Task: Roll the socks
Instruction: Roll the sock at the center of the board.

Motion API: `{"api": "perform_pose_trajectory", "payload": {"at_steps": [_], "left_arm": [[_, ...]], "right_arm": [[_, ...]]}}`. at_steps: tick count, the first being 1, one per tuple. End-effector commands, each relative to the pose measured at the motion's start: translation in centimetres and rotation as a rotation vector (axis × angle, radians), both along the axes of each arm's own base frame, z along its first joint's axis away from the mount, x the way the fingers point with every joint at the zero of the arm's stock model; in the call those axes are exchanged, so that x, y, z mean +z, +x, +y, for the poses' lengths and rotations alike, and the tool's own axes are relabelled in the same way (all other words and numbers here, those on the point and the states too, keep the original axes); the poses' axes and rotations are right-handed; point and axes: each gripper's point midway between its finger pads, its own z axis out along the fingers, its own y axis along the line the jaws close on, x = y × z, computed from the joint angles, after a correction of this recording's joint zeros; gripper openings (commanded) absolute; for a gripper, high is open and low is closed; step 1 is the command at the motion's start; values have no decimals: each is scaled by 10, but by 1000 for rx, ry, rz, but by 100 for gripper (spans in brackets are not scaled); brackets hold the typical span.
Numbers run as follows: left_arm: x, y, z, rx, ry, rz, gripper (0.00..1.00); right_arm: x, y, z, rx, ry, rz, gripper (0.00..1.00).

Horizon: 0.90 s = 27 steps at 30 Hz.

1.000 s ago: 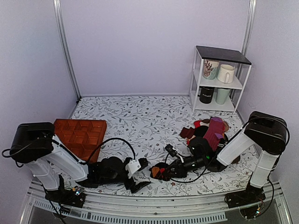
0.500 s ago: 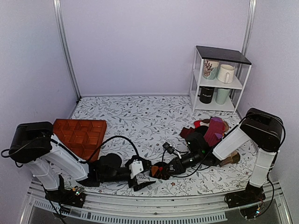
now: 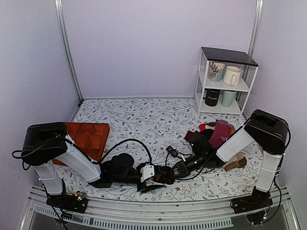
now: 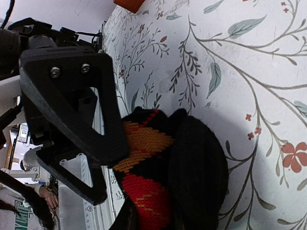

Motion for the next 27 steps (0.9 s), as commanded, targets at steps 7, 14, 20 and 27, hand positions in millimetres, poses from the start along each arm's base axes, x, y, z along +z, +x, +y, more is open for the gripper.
{"api": "perform_pose_trajectory", "payload": {"at_steps": [7,14,20,27], "left_arm": [[-32,2,3,-1,68,85,70],[-52,-1,3,-9,129,130,61],[-73,-6,9,9,192,164,64],[-87,-16,27,42,199,197,67]], "right_arm": [[-90,-38,-65,-66,-411,207,7],[-88,-42,-65,-60,-405,229,7],[-88,-43,-65,-56,-405,234,7],[-91,-42,-65,-54,-411,234,7]]}}
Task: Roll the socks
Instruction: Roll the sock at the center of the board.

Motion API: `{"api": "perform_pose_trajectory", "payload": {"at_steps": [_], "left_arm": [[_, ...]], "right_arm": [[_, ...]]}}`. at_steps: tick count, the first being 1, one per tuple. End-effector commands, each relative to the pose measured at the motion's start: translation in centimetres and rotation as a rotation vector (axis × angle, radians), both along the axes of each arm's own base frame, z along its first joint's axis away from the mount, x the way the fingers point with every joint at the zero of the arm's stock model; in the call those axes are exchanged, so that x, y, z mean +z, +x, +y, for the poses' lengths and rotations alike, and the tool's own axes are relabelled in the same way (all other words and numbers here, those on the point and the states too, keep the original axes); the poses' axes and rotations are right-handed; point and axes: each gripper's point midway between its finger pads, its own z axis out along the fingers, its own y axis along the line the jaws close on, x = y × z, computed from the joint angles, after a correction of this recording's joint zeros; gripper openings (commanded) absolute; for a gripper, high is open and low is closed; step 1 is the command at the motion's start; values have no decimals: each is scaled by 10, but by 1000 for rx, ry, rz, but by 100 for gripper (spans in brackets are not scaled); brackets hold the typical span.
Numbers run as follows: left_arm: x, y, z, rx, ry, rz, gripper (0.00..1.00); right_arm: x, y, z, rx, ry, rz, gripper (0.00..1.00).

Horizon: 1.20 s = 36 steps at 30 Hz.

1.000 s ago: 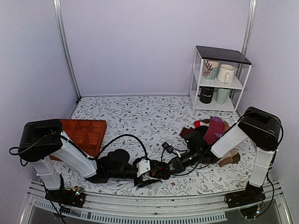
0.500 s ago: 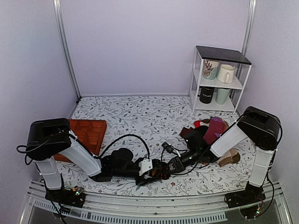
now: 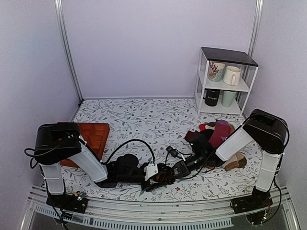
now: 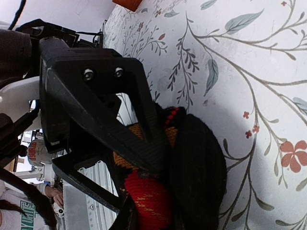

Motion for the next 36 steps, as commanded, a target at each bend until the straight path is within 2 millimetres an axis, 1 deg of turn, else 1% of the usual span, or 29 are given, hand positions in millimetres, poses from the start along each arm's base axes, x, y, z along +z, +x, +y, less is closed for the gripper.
{"api": "perform_pose_trajectory", "payload": {"at_steps": [1,4,7,14,16,18,22,23,24,27,30,31,32,36], "left_arm": [[-44,-27,37,10,139,125,67],[-30,-25,43,26,104,108,68],[-24,-23,45,28,88,103,68],[-30,-26,35,-7,91,121,68],[-33,-25,33,-10,97,126,67],[-36,-26,31,-16,106,130,58],[-46,-27,31,-24,137,151,45],[-54,-29,33,-24,155,161,39],[-62,-31,35,-26,175,178,36],[-68,-36,36,-42,193,215,31],[-69,-42,36,-58,205,252,23],[-70,-43,37,-56,214,264,5],[-72,-43,38,-48,224,277,0],[-84,-45,43,-14,283,343,0]], "right_arm": [[-90,-41,-64,-55,-408,195,7],[-92,-41,-64,-55,-412,198,7],[-92,-42,-65,-55,-413,199,7],[-91,-41,-65,-56,-415,201,7],[-92,-42,-66,-55,-417,202,7],[-92,-42,-66,-57,-421,203,7],[-92,-42,-67,-57,-421,205,7],[-92,-42,-66,-57,-420,205,7],[-92,-42,-67,-56,-420,207,7],[-91,-41,-66,-56,-417,204,7],[-89,-40,-65,-54,-413,200,7],[-89,-39,-64,-54,-410,198,8],[-88,-38,-63,-54,-407,196,9],[-83,-32,-57,-53,-389,175,15]]}}
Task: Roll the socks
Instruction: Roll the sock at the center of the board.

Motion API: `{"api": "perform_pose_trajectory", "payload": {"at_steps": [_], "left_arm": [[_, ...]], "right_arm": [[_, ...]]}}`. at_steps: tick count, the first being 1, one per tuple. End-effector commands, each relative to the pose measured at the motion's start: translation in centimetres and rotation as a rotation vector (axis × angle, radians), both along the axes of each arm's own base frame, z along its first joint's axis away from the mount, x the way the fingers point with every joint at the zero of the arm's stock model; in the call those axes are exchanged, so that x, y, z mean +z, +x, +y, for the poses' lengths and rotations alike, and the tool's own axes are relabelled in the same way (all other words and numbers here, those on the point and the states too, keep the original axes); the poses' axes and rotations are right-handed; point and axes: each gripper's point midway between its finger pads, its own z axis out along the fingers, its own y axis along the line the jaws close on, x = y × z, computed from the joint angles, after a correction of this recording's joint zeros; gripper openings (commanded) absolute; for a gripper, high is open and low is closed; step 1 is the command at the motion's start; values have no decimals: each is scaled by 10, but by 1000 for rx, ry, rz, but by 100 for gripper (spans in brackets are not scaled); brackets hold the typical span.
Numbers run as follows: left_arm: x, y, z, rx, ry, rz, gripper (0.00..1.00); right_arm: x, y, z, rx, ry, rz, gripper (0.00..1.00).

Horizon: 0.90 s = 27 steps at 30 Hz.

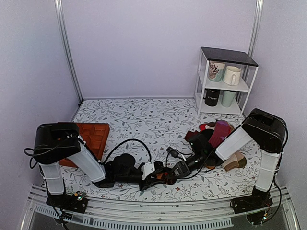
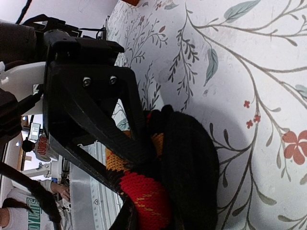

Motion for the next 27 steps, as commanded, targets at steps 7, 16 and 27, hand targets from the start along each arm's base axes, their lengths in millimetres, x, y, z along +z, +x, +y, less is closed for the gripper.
{"api": "perform_pose_trajectory", "payload": {"at_steps": [7,16,27], "left_arm": [[-112,-40,57,85,446,418,0],[-141,-51,86,177,545,569,0],[-152,-62,98,174,588,627,0]], "right_arm": [[-64,-10,-45,-82,-351,-4,33],[14,37,-25,-168,-117,-428,48],[100,6,-38,-66,287,-880,55]]}}
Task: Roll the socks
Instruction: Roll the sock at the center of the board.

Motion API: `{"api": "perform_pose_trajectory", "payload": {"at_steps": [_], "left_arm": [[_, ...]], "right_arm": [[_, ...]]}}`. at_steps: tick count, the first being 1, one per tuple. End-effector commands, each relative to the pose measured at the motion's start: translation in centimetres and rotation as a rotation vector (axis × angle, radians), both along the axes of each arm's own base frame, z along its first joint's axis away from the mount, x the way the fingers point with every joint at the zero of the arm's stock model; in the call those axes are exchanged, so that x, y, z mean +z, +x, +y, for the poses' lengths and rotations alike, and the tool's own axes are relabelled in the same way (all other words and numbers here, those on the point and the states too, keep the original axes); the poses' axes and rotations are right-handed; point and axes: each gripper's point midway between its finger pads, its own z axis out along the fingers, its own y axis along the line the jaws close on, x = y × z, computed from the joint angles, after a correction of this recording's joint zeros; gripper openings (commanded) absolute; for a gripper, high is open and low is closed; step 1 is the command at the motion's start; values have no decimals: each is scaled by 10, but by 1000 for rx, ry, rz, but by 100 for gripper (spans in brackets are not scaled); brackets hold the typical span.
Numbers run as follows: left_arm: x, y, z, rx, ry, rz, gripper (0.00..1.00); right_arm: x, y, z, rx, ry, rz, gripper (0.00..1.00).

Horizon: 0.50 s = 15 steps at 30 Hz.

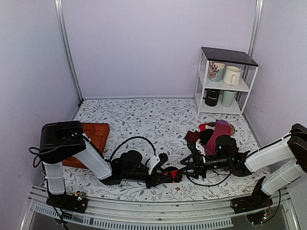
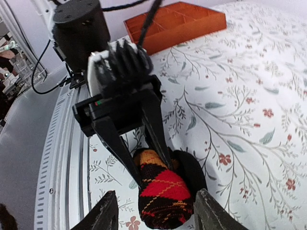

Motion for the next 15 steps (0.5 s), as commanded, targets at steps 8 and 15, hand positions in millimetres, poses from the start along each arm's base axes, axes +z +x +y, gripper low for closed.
{"api": "perform_pose_trajectory", "payload": {"at_steps": [8,15], "left_arm": [[-146,-69,121,-20,618,356,0],[-148,-70,122,-24,623,359,0]], "right_arm": [[-8,-5,15,106,3,-169,59],[-31,-8,22,119,-49,-129,65]]}}
